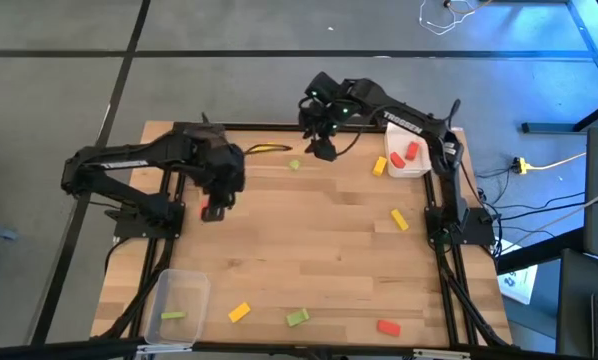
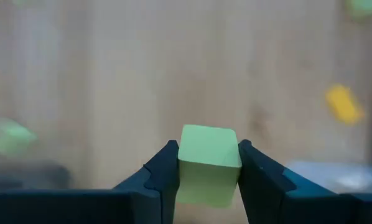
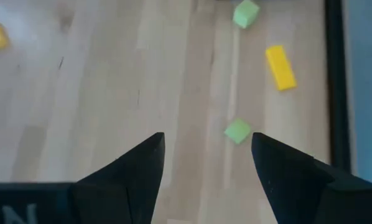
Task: Sort & place blocks by color
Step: Put the green block into the transparent bin
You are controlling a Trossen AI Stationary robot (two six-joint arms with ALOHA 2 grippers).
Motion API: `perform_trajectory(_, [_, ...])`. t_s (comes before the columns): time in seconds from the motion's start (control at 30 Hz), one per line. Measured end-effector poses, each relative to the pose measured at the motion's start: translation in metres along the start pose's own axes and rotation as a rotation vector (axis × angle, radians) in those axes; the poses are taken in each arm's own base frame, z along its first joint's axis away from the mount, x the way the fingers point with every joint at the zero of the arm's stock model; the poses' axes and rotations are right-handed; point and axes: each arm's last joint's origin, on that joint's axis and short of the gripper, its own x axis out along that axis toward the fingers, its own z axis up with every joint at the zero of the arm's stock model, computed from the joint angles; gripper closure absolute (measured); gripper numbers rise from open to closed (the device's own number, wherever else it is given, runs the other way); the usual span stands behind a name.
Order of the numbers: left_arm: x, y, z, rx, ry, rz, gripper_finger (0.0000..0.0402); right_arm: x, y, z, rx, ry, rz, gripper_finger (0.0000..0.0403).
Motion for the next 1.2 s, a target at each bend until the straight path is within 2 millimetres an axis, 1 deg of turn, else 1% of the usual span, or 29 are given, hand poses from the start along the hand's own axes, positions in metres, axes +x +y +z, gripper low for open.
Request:
perform_trajectory(0.13, [0.0,-0.019,-0.016,-0.145,0.173,-0.108,0.0279,-0.019,0.006,0.002,-0.017,-0.027,-0.047,0.0163])
perform_trajectory(0.23, [0.0,-0.035,-0.027,-0.2,0.292,-0.15,0.0279,-0.03,0.01,0.004,-0.027,-0.051,-0.061,0.0163])
perform_trajectory(0.37, [0.001,-0.054,-0.033,-0.25,0.346,-0.143,0.0279,-0.038,0.013,0.004,-0.032,-0.066,-0.068,0.0163])
perform_trajectory(0.53, [0.003,-0.079,-0.042,-0.346,0.385,-0.112,0.0279,-0.039,0.014,0.003,-0.027,-0.06,-0.064,0.0163])
perform_trajectory(0.6, [0.011,-0.088,-0.045,-0.388,0.377,-0.112,0.0279,-0.04,0.015,0.002,-0.024,-0.051,-0.061,0.0163])
perform_trajectory(0.7, [0.03,-0.103,-0.051,-0.445,0.376,-0.132,0.0279,-0.04,0.015,0.001,-0.02,-0.041,-0.055,0.0163])
perform_trajectory(0.9, [0.073,-0.128,-0.077,-0.53,0.466,-0.196,0.0279,-0.04,0.016,0.001,-0.019,-0.037,-0.053,0.0163])
perform_trajectory(0.97, [0.084,-0.136,-0.086,-0.554,0.496,-0.23,0.0279,-0.04,0.016,0.001,-0.019,-0.038,-0.053,0.0163])
perform_trajectory(1.03, [0.094,-0.145,-0.091,-0.556,0.487,-0.289,0.0279,-0.04,0.016,0.001,-0.019,-0.038,-0.053,0.0163])
perform_trajectory(1.13, [0.106,-0.152,-0.101,-0.538,0.471,-0.328,0.0279,-0.04,0.016,0.001,-0.019,-0.038,-0.053,0.0163])
perform_trajectory(1.2, [0.111,-0.151,-0.109,-0.55,0.486,-0.305,0.0279,-0.04,0.016,0.001,-0.019,-0.038,-0.053,0.0163])
